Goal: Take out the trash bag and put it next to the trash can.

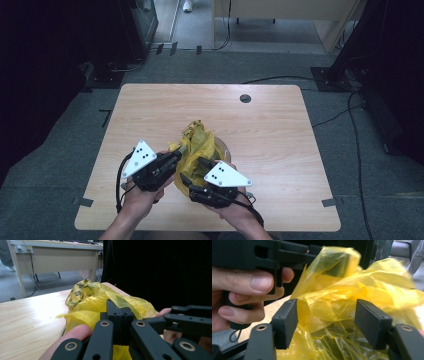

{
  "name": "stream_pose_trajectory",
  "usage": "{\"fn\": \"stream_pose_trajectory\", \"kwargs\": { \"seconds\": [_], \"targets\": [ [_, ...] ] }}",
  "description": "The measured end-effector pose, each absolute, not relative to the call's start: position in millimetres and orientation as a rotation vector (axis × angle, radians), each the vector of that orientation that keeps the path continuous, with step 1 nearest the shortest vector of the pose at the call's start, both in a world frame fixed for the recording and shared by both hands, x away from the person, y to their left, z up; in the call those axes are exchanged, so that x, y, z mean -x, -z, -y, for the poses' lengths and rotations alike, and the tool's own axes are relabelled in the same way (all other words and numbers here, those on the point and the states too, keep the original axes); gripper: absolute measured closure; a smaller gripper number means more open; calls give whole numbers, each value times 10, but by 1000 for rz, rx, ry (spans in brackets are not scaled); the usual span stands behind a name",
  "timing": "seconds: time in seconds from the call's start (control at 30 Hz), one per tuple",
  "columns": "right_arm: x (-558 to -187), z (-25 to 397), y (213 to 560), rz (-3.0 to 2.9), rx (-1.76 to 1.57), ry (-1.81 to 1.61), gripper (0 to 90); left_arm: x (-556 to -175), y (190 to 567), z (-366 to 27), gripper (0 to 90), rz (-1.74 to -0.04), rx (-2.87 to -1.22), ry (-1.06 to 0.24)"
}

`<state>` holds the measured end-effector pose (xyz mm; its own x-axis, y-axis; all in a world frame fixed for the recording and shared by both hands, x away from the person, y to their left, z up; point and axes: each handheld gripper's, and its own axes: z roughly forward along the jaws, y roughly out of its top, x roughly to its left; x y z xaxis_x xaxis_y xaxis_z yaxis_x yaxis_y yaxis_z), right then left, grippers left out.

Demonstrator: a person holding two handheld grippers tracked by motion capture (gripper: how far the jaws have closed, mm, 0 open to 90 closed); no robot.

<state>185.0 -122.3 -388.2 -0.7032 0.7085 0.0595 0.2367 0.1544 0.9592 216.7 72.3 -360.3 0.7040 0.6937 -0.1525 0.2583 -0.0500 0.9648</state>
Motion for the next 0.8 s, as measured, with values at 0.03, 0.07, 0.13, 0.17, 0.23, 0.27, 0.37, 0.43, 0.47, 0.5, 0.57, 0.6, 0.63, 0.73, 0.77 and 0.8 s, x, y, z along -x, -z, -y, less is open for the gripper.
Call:
{"fn": "stream_pose_trajectory", "kwargs": {
  "seconds": [0.03,0.07,0.13,0.17,0.23,0.27,0.37,0.43,0.47,0.5,0.57,0.6,0.63,0.73,0.77,0.8],
  "targets": [
    [-1852,1207,3883,-2045,-903,-1574,301,-2164,3600,-719,900,-787,-1623,-414],
    [-1853,1189,3883,-2057,-900,-1583,290,-2163,3592,-714,900,-787,-1619,-410],
    [-1856,1148,3882,-2070,-893,-1581,265,-2156,3573,-703,900,-784,-1614,-407],
    [-1859,1126,3879,-2078,-896,-1578,261,-2151,3563,-698,900,-780,-1613,-405],
    [-1867,1080,3879,-2090,-904,-1557,266,-2136,3543,-695,900,-773,-1612,-404],
    [-1871,1051,3883,-2095,-912,-1534,297,-2132,3538,-698,900,-771,-1614,-404],
    [-1892,1008,3898,-2102,-945,-1480,469,-2115,3530,-723,900,-770,-1605,-407],
    [-1901,999,3903,-2107,-959,-1469,685,-2098,3530,-762,900,-777,-1586,-427],
    [-1901,1005,3903,-2111,-938,-1480,781,-2091,3533,-774,871,-779,-1576,-437],
    [-1901,1007,3901,-2113,-928,-1483,829,-2082,3537,-792,812,-777,-1567,-452],
    [-1903,1012,3893,-2111,-930,-1485,858,-2065,3554,-828,677,-773,-1546,-463],
    [-1902,1019,3886,-2102,-932,-1490,860,-2060,3562,-850,596,-770,-1542,-462],
    [-1901,1028,3878,-2093,-939,-1494,861,-2055,3569,-871,521,-774,-1536,-463],
    [-1897,1065,3854,-2045,-947,-1489,863,-2035,3581,-955,340,-785,-1497,-464],
    [-1898,1080,3846,-2028,-958,-1490,864,-2023,3580,-985,300,-785,-1487,-470],
    [-1905,1098,3840,-2012,-965,-1496,865,-2012,3581,-1013,268,-784,-1481,-472]
  ]
}}
